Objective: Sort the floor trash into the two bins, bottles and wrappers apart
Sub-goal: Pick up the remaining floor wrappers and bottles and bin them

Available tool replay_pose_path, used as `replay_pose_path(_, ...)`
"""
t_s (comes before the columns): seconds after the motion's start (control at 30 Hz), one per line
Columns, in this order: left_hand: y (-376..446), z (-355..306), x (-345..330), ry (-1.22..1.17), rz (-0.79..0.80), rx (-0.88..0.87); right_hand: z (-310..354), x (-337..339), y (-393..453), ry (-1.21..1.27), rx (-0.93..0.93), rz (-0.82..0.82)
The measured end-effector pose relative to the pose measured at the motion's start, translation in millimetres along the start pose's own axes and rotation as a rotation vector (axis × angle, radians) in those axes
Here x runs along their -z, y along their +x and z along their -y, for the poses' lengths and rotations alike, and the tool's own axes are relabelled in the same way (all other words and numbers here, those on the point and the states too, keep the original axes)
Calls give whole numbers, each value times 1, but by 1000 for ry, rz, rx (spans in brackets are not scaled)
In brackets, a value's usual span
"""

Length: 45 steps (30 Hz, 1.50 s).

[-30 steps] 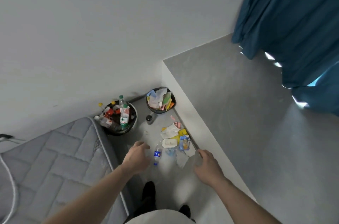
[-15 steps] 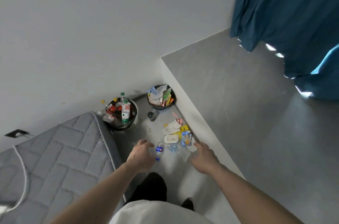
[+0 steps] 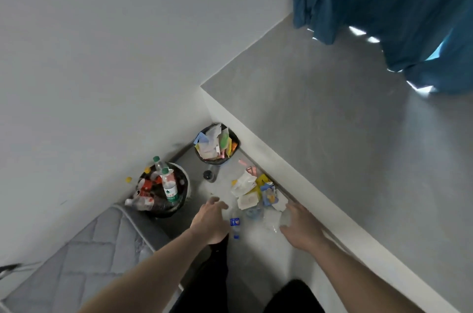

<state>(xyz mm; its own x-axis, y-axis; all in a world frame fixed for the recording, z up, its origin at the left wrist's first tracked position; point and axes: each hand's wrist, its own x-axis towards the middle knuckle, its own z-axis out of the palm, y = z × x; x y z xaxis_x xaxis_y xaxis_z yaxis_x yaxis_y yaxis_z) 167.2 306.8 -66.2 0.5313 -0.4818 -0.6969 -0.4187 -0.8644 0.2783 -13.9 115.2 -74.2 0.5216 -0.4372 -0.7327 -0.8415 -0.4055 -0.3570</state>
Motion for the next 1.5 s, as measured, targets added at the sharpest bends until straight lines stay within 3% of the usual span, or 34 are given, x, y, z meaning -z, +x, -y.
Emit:
replay_pose_path(0.3, 138, 45, -41, 105, 134, 1, 1, -66, 114, 162, -36, -17)
replay_pose_path(0.6, 339, 85, -239, 145, 258, 40, -116, -215, 325, 108, -98, 16)
replay_pose_path(0.73, 399, 107, -317, 193, 317, 57, -149, -272, 396, 69, -60, 60)
replay_pose_path(0.87, 443, 131, -365, 210, 276, 75, -170, -315, 444, 46, -40, 57)
replay_pose_path(1.07, 465, 159, -385, 173, 277, 105, -177, -336, 476, -30, -61, 25)
replay_pose_path(1.27, 450, 152, -375, 191, 170, 50, -167, -329, 465, 18, -47, -105)
replay_pose_path(1.5, 445, 134, -358, 232, 70, -48, -173, -330, 442, -39, -67, -33)
